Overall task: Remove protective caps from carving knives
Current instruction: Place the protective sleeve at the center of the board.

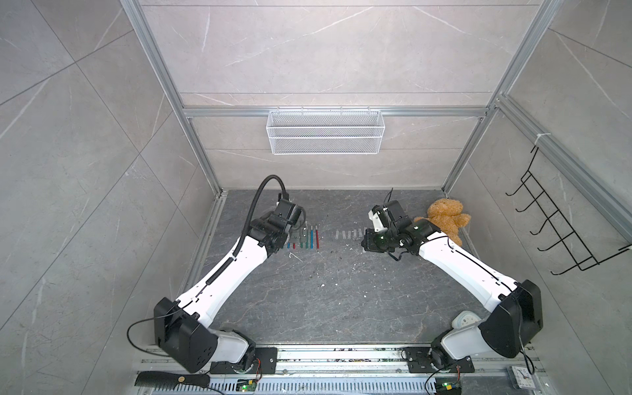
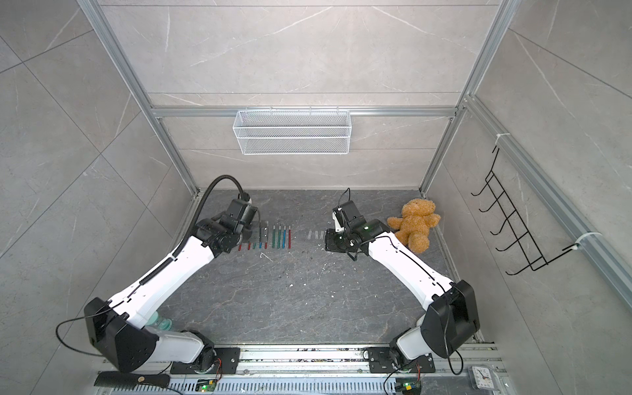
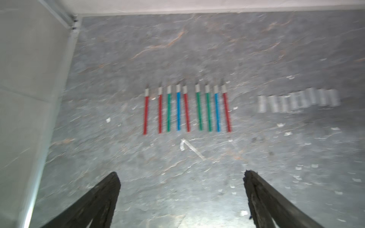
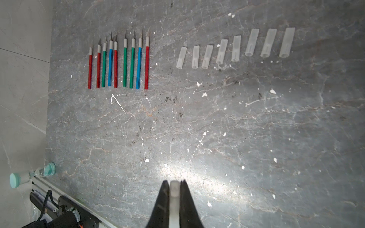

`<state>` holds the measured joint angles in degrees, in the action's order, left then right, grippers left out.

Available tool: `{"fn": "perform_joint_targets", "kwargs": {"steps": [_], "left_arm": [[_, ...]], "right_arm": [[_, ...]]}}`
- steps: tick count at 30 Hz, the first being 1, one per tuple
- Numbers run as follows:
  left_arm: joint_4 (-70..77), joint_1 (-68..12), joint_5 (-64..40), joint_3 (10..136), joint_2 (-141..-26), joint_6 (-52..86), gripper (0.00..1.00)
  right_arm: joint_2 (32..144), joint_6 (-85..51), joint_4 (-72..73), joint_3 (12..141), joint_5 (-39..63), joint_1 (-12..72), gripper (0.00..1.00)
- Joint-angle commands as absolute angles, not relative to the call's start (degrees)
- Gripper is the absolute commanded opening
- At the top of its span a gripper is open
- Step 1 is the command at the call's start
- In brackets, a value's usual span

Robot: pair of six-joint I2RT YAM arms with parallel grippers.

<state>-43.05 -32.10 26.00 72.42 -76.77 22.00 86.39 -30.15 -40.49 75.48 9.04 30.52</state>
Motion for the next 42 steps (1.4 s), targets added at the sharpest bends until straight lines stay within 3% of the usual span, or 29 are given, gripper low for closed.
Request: {"fn": "perform_joint_targets", "kwargs": {"steps": [1, 10, 32, 42], "left_arm": [[-38.25, -31.79, 34.09, 66.43, -69.73, 20.56, 1.00], [-36.02, -31.82, 37.98, 57.06, -64.96, 18.82, 1.00], [-36.87, -31.82, 40.87, 57.86, -66.91, 18.41, 1.00], [-37.00, -31.82, 40.87, 57.95, -67.11, 18.41, 1.00]], "right_arm": [[89.70, -28.85, -40.69, 79.13, 10.13, 30.87, 0.00], [100.00, -27.26, -43.66, 88.42, 10.46, 30.87, 0.00], [127.74, -24.05, -51.22, 112.52, 12.26, 31.77, 0.00], [140.85, -24.05, -58.38, 129.97, 11.22, 33.22, 0.00]]}}
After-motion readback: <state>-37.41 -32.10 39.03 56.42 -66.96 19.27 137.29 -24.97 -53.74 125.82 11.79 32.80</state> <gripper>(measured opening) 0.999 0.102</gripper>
